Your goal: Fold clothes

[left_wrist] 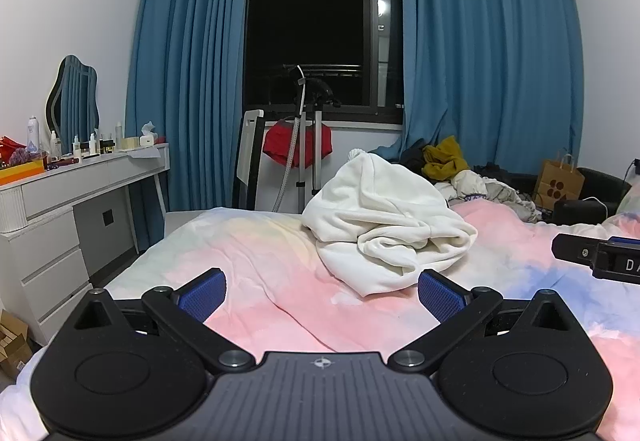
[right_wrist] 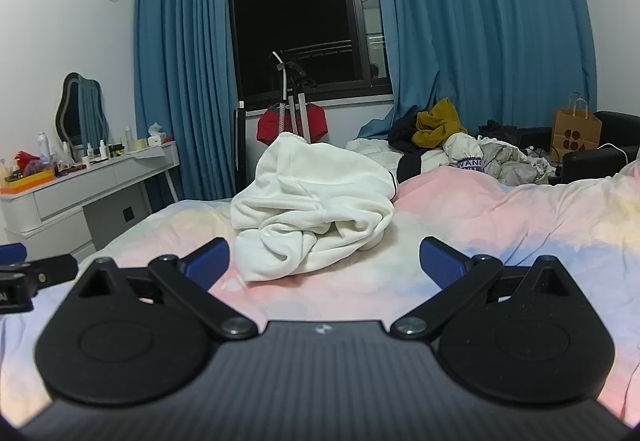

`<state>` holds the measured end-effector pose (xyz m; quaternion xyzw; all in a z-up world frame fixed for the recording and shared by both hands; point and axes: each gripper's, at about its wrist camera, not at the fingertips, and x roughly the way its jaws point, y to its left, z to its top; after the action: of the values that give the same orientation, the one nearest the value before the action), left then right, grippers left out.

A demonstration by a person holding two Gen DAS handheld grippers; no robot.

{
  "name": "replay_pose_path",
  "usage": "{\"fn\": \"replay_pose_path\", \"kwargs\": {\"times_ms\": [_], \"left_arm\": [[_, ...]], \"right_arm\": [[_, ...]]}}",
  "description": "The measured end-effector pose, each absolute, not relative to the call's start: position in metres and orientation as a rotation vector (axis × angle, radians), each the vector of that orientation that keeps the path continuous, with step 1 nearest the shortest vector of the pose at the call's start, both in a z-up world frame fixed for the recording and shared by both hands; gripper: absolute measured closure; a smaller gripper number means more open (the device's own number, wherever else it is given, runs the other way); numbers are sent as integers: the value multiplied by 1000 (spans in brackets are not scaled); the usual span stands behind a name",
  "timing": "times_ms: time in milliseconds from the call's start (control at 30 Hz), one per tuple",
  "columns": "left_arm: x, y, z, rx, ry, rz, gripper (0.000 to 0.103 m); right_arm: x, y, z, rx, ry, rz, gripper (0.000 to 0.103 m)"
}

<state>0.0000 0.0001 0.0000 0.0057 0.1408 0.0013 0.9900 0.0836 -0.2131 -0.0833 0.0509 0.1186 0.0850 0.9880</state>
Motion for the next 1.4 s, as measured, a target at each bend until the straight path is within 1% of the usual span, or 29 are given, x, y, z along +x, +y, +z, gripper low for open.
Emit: {"fn": "replay_pose_path", "kwargs": {"times_ms": [1400], "left_arm": [[10,0,-12,-7,333,-37,0]], "right_arm": [[84,-215,-86,128,253,184,0]]}}
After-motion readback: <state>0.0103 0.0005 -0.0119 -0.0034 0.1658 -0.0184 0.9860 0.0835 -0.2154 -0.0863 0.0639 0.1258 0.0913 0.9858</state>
